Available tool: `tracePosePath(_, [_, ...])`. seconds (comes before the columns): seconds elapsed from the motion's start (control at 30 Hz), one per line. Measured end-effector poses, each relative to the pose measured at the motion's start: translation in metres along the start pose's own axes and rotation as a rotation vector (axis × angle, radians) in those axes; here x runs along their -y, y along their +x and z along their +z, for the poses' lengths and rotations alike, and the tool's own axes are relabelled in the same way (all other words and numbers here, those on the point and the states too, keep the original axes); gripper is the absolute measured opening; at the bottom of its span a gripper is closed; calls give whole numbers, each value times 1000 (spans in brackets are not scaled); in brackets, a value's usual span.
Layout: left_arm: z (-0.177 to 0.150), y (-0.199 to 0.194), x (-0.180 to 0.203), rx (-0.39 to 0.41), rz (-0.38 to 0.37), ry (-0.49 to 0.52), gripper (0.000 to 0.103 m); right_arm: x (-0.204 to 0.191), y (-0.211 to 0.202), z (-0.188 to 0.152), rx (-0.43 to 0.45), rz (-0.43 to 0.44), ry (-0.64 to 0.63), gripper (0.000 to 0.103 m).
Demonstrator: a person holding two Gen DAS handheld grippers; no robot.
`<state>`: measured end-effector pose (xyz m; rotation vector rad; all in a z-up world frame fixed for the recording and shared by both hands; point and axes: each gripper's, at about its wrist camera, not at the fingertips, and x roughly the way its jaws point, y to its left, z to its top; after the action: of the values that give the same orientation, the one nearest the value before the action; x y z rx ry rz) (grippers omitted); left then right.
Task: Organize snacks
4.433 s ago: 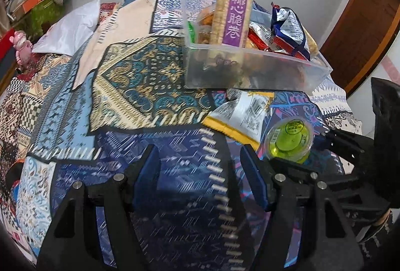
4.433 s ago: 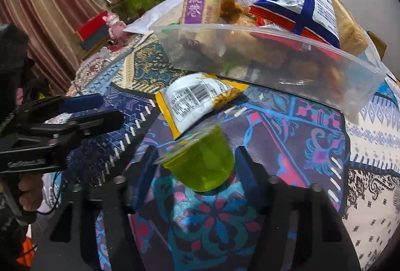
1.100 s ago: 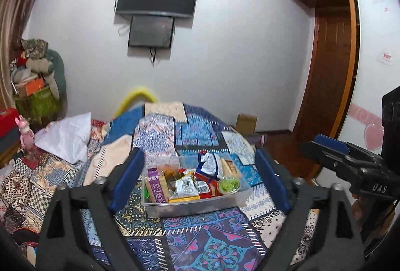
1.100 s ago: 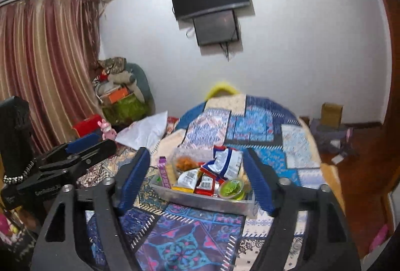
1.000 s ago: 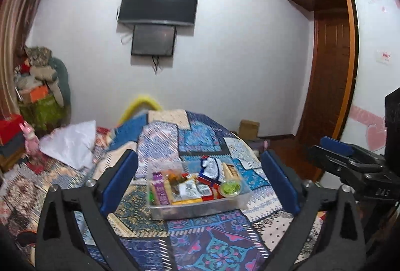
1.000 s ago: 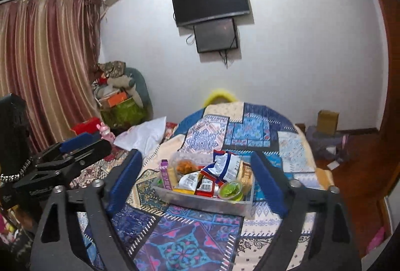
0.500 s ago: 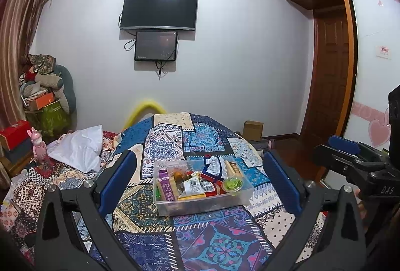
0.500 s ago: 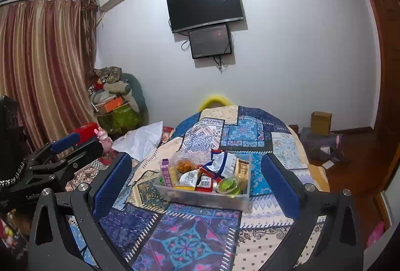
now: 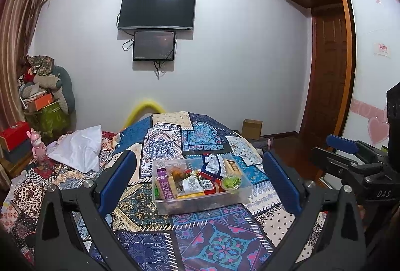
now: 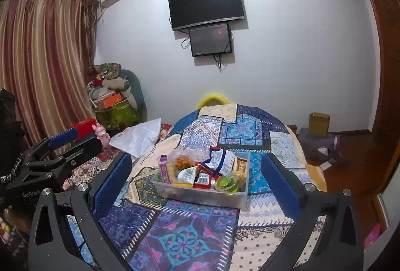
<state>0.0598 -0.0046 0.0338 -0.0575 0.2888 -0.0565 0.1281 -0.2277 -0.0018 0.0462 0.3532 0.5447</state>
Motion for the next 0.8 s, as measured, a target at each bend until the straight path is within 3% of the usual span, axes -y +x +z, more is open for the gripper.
tracePosePath(0.8, [-1, 3, 1, -24, -13, 1, 102, 0, 0, -2, -5, -6, 2, 103])
